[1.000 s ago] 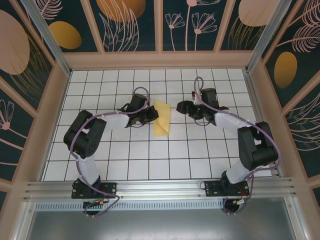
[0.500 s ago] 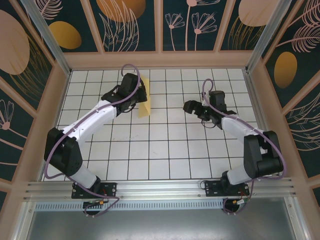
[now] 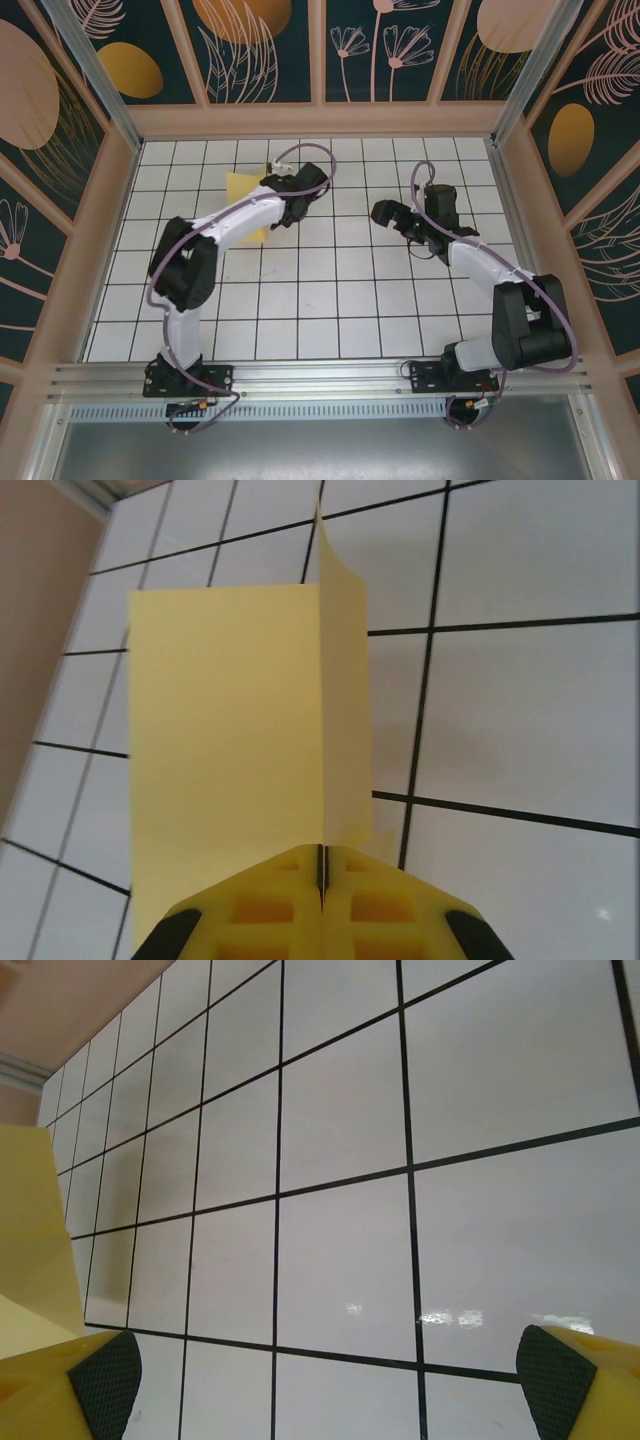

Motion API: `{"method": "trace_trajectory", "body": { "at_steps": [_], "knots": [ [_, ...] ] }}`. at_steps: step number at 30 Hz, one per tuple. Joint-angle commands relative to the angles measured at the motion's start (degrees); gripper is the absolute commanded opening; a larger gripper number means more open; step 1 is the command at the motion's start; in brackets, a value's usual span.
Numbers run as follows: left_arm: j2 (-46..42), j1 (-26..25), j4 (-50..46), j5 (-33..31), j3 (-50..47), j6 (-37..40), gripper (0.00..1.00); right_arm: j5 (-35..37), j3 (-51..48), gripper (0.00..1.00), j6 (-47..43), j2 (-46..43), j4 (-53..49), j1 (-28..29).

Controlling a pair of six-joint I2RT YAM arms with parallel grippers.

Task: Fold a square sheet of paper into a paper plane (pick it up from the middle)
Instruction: Turn over the paper at the center of the table.

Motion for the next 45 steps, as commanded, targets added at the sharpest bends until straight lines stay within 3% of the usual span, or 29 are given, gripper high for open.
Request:
{"method": "trace_trajectory", "body": {
  "at_steps": [1, 4, 11, 29, 45],
  "knots": [
    [5.6, -1.8, -12.2, -11.2, 5.2, -4.3, 0.03, 2.9, -1.5, 0.99, 1.2, -1.9, 1.0, -1.5],
    [8.4, -3.2, -12.3, -10.4, 6.6, -4.6, 0.03, 3.2, -1.9, 0.99, 2.2, -2.1, 0.8, -3.1],
    [9.2, -5.6, -2.9, -0.5, 4.9, -2.6, 0.04, 3.4, -2.5, 0.99, 3.4, -1.8, -0.1, -5.6],
    [11.0, -7.4, 8.9, 15.8, 1.4, -3.3, 0.09, 4.2, -2.7, 0.99, 5.1, -0.8, -1.2, -8.7],
    [11.6, -7.5, 16.2, 25.7, -2.1, -4.6, 0.28, 3.4, -2.5, 0.99, 5.5, 1.0, -1.5, -9.3]
  ]
}}
